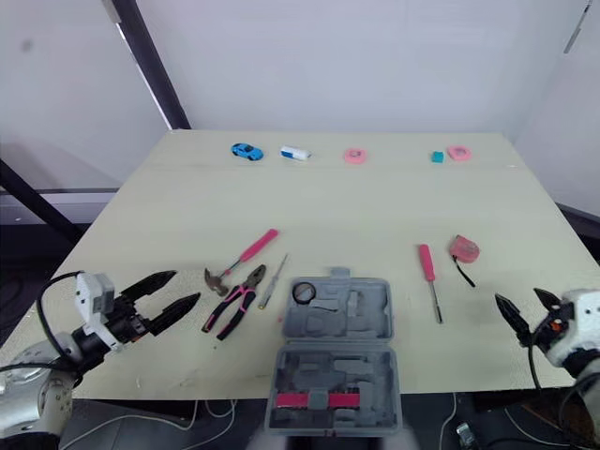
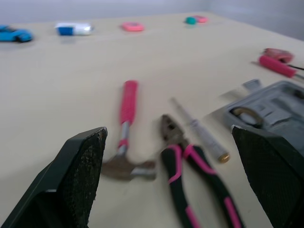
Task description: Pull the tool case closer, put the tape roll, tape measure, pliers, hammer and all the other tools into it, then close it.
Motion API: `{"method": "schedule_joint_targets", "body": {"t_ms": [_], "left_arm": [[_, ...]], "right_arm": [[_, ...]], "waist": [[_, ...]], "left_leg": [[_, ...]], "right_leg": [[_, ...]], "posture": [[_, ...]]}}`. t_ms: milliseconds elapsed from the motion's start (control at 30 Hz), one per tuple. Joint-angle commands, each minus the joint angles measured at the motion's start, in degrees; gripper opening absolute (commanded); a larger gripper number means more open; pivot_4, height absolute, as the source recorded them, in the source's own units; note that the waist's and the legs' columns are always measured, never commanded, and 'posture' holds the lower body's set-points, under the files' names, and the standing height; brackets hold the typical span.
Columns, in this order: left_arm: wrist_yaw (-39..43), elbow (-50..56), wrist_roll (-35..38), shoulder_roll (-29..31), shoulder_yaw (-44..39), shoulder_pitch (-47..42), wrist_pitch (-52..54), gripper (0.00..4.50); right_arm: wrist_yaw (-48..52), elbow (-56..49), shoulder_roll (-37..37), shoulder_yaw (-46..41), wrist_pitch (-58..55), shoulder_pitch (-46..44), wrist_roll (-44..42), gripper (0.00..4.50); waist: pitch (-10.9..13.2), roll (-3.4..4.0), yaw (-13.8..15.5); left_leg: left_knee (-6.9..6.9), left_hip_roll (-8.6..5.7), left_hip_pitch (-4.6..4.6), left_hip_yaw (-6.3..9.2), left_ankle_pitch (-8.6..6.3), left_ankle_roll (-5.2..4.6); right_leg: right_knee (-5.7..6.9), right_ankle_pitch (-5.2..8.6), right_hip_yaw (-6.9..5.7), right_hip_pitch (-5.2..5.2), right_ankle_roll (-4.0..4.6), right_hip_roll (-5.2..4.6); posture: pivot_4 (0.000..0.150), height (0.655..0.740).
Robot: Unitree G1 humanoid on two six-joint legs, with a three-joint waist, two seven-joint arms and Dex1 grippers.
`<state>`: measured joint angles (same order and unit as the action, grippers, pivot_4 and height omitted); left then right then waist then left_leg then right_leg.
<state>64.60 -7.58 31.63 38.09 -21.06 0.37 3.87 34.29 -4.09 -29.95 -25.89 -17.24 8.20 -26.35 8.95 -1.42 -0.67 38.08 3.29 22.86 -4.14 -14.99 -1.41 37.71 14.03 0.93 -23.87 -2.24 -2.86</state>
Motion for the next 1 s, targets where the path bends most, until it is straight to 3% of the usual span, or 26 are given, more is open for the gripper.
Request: {"method": "schedule_joint_targets", "body": {"t_ms": [33,167,433,800,900,1000], "left_arm": [[1.99,5.68,0.47,1.57,3.29,-3.41,1.74,4.5],[2.72,9.34,1.24,1.8,7.04,-8.87,4.79,4.5],[5.77,16.13,3.35,2.66,13.35,-18.24,11.79,4.5],[6.35,19.63,4.15,2.88,14.57,-19.61,15.31,4.5],[6.2,19.61,4.14,2.92,14.06,-19.28,15.21,4.5],[6.32,19.27,3.9,2.92,13.89,-18.73,14.76,4.5]], "right_arm": [[-5.18,-3.2,0.73,3.91,-2.73,-3.35,3.23,4.45],[-11.18,-0.67,3.09,7.45,-5.36,-9.69,6.26,4.45],[-24.06,15.96,11.09,10.46,-4.93,-25.55,12.11,4.45],[-36.48,33.17,15.82,9.81,-1.04,-34.86,16.42,4.45],[-38.47,33.76,16.56,9.81,-1.39,-35.25,16.55,3.59],[-39.89,32.49,17.76,10.55,-2.45,-34.47,16.85,2.14]], "waist": [[0.0,0.0,-0.02],[0.0,0.01,-0.11],[0.02,0.03,-0.41],[0.05,0.07,-0.59],[0.04,0.07,-0.8],[0.04,0.06,-0.76]], "left_leg": [[0.03,0.0,0.0,0.0,0.0,0.0],[0.07,-0.02,0.01,-0.01,0.0,0.0],[0.09,-0.02,0.06,-0.08,0.01,0.0],[0.12,-0.02,0.07,-0.09,0.01,0.0],[0.12,-0.02,0.04,-0.08,0.01,0.0],[0.14,-0.02,0.05,-0.07,0.01,0.0]], "right_leg": [[0.02,0.0,0.01,0.01,0.0,0.03],[0.05,-0.01,0.04,0.02,-0.01,0.07],[0.09,-0.12,0.04,0.01,-0.23,0.23],[0.11,-0.14,0.07,0.01,-0.25,0.23],[0.13,-0.14,0.08,0.04,-0.25,0.24],[0.14,-0.14,0.06,0.05,-0.25,0.23]], "posture": [[0.15,0.74],[0.15,0.74],[0.15,0.74],[0.15,0.74],[0.15,0.74],[0.15,0.74]]}}
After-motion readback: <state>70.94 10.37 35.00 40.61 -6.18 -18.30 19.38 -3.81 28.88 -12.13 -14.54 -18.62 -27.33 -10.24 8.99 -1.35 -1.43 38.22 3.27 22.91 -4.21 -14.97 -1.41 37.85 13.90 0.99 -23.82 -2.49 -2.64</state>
